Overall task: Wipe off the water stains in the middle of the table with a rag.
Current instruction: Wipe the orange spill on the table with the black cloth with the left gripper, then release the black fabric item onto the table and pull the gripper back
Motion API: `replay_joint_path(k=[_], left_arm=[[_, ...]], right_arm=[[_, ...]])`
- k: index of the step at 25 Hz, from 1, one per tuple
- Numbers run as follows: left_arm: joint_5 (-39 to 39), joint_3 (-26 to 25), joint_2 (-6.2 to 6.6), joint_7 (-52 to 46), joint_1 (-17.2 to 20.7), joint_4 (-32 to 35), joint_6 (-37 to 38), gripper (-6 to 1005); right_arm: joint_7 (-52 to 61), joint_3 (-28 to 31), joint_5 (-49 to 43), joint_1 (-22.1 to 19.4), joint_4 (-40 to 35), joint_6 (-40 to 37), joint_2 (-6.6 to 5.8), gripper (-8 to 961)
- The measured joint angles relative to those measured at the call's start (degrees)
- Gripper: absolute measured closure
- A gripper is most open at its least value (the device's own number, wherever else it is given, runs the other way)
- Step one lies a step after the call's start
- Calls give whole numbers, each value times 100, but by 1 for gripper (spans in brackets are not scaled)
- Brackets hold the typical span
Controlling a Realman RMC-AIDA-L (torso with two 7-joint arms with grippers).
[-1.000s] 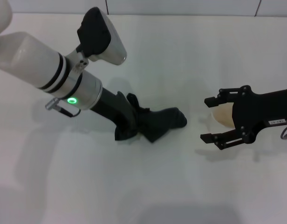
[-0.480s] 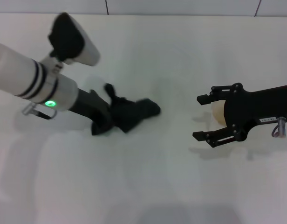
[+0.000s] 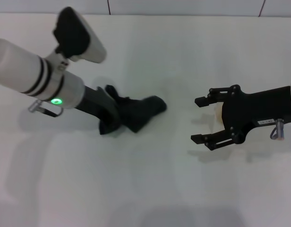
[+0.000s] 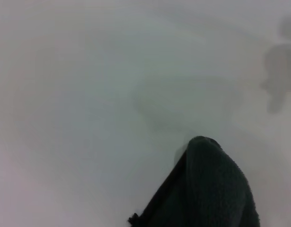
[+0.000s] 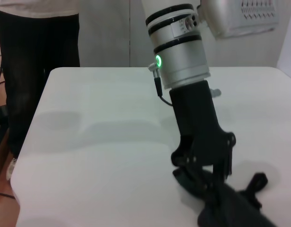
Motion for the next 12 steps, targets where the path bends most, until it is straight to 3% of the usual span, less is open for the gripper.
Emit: replay_joint_path(k=[1,6,12], left_arm=[[-273,405,-8,-9,-51,-5,4,895],[-812,1005,-12,-47,-84,18,22,894],[-806,960,11,-75,16,-39,-29,894]], right_arm=[[0,-4,0,0,0,6,0,96],[1,-6,0,0,7,17,0,97],[13,-5,-2,8,-12,-25,0,97]])
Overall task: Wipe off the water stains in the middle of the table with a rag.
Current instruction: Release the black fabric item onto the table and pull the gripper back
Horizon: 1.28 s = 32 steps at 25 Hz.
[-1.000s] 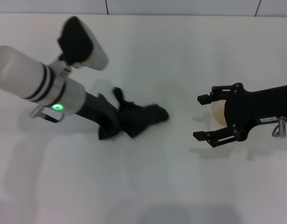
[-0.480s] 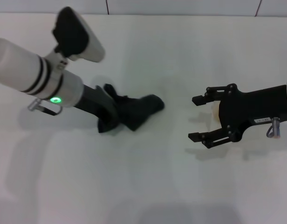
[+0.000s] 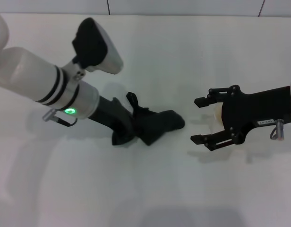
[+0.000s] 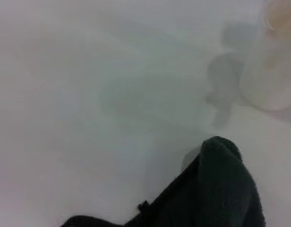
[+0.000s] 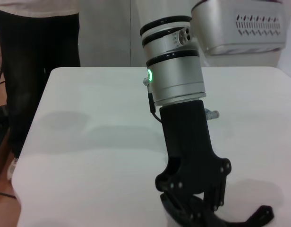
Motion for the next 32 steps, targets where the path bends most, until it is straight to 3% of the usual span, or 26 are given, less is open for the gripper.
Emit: replay_joint_path(k=[5,10,20,30,32], left_arm=[[761,-980,27,-3,163,27,35,894],[996,-1425,46,27,261,98,113,894],[299,-1157,5,284,175,431,911,890],[2,-941,-13,328,276,680,940,876],[-130,-940,-14,380,274,680,937,791]], right_arm=[[13,0,1,1,-16,-20,0,97],[15,-1,1,1,-7,-19,0,97],[42,-2,2,-20,7,20,0,97],[42,35,1,-40,6,31,0,97],[42,36,1,-40,9,34,0,97]])
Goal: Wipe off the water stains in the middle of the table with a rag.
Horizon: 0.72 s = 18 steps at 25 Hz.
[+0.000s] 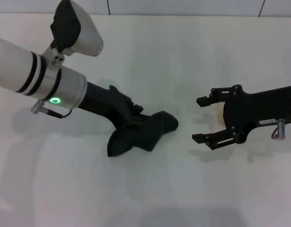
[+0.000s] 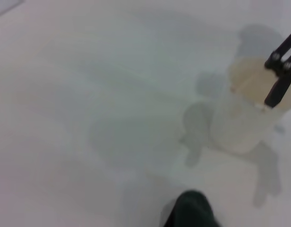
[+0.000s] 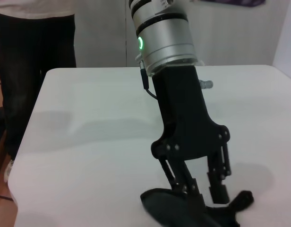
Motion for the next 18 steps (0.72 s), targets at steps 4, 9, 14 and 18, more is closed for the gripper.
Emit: replay_joint_path(k=[4,9,14,18], left_arm=[[-186,-6,9,152,38,18,19,625],[-400,-85,45,302,480,607,164,429],[-720,-607,53,721,1291,1579,664,270],[-1136,-1483,95,1448,1670,1607,1379,275]], right_arm=[[0,8,0,-10,3,0,0,97],[9,156,0,-71,3,-62,0,97],[49,343,1,-112,-8,-201,-5,97],[19,474,39,-135,76,-323,-8,97]])
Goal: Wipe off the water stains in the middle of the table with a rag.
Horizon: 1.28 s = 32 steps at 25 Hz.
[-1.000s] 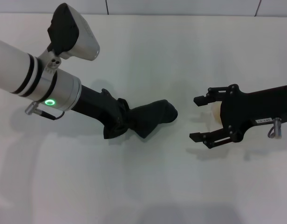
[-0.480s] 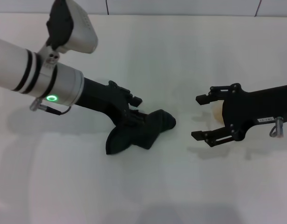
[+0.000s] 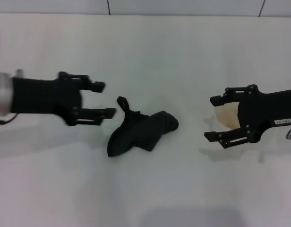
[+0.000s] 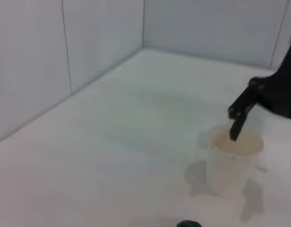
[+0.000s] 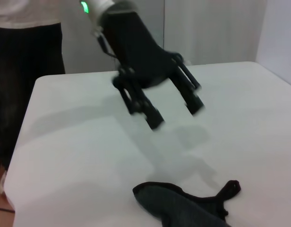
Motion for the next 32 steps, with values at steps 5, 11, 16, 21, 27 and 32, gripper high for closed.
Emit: replay_joint_path(k=[5,11,16,21,27,32], left_arm=[[-31,-709,20,854,365,-62,761,281],[-53,-1184,157,1387,713,-74,1398,283],[-54,-1374,209,1545,830,-75,1568,283],[-50,-1374,218,1661,862,-105,1583,283],[-28,-1386,223,1751,857,-334,1538,283],[-36,-1389,223,1736,809,-427,1521,283]], right_arm=[[-293,25,244,3,311,-6,-1,98],[-887,199,675,-8,947,-43,-1,98],[-1216,479,922,43,1429,-143,-8,98],[-1283,678,965,37,1498,-282,-6,98],[-1918,745,1502,-15,1804,-295,-2,98],[-1995,804,1581,-18,1870,-306,-6,98]])
